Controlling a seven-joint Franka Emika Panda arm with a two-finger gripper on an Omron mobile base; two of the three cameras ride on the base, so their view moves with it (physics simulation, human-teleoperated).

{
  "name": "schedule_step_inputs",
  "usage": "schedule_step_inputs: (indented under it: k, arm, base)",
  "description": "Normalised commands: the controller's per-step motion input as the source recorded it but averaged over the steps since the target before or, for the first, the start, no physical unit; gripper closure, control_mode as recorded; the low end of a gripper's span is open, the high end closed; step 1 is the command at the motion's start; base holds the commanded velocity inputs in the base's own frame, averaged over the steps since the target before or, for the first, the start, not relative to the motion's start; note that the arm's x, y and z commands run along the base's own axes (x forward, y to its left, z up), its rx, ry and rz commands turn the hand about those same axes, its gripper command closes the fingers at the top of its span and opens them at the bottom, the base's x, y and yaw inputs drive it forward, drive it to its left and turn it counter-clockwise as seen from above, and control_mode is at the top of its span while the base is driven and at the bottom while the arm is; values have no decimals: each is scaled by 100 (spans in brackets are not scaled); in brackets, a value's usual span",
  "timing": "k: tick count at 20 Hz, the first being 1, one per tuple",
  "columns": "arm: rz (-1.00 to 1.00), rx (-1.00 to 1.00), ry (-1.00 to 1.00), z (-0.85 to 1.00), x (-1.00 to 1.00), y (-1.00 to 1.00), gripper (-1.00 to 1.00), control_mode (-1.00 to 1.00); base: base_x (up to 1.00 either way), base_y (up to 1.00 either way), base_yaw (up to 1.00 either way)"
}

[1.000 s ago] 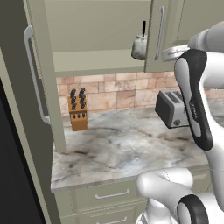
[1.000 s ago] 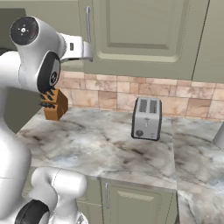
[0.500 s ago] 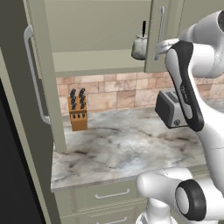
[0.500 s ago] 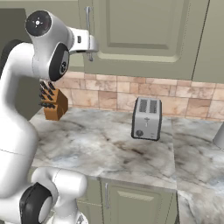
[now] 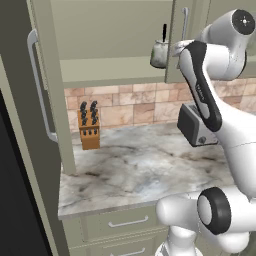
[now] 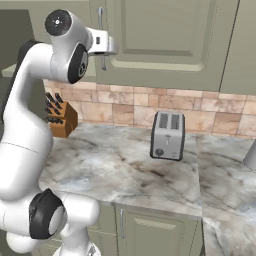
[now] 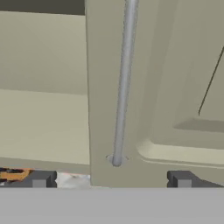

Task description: Open the cabinet, pick the kettle from the cabinet, and place it in the sink.

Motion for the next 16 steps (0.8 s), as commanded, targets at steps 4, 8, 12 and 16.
schedule_step_inputs:
  k: [4, 8, 12, 16]
  arm:
    - [0, 3, 1, 0, 47, 0, -100, -100]
    - [0, 3, 0, 0, 43, 2, -100, -100]
    - [0, 5, 0, 0, 43, 4, -100, -100]
    - [0, 5, 0, 0, 45, 7, -100, -100]
  base:
    - [0, 0, 0]
    - [0, 0, 0]
    - [0, 0, 0]
    - [0, 0, 0]
